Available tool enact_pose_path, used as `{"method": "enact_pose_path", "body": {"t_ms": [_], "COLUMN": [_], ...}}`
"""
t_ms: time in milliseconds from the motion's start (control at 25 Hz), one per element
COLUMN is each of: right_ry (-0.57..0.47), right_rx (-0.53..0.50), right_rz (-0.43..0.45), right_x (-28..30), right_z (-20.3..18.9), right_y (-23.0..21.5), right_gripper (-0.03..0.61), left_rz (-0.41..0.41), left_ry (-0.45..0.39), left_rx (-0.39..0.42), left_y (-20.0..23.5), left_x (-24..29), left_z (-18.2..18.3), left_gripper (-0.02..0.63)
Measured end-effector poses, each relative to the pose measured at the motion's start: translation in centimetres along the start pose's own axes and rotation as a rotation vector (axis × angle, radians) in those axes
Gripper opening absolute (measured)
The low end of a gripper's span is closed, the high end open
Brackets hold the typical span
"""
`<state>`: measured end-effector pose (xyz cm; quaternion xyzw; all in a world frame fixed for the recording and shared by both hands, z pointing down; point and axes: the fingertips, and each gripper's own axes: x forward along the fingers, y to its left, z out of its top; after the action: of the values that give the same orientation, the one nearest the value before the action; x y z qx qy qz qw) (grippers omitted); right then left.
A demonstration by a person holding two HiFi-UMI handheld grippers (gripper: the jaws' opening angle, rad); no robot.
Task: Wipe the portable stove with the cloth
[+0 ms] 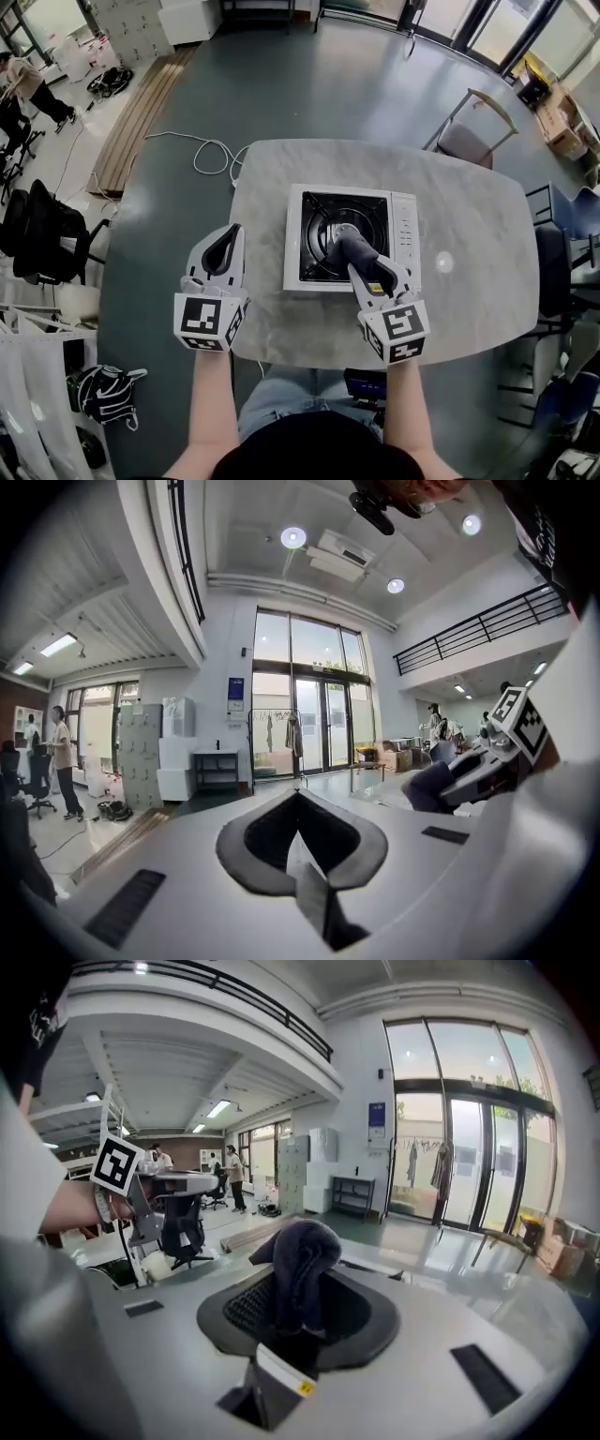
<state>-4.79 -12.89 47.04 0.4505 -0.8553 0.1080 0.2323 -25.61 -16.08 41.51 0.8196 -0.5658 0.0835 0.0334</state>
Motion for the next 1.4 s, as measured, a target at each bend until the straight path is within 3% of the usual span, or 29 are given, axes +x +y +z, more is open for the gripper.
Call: {"method": "enact_pose_path", "body": {"t_ms": [320,600,800,1040,1400], "right_ry": [0.415,0.747,0.797,0.836,0.823], "right_rx": [0.068,-0.022,-0.016,-0.087,-0.167], "right_rz": [0.167,0.222,0.22,0.175,0.144], "right_x": [1.5,2.8,4.6,5.4,3.8], "right_z": [-6.6,-8.8,-8.1,-9.0,-9.9], "right_y": [2.6,3.0,3.4,3.9,2.9], "right_gripper": [0.124,0.123,0.123,0.124,0.123], "left_rz": [-0.033,-0.001,0.041,0.074,0.023], "left_ry": [0.031,0.0,-0.008,-0.01,-0.019], "left_rx": [-0.013,-0.023,-0.027,-0.04,-0.025], "left_y": [-0.9,-0.3,1.0,2.0,-0.5], "left_x": [1.4,2.1,1.7,1.6,3.4], "left_z": [-1.0,0.2,0.6,0.5,1.2], "left_gripper": [0.011,0.011,0.011,0.011,0.011]}}
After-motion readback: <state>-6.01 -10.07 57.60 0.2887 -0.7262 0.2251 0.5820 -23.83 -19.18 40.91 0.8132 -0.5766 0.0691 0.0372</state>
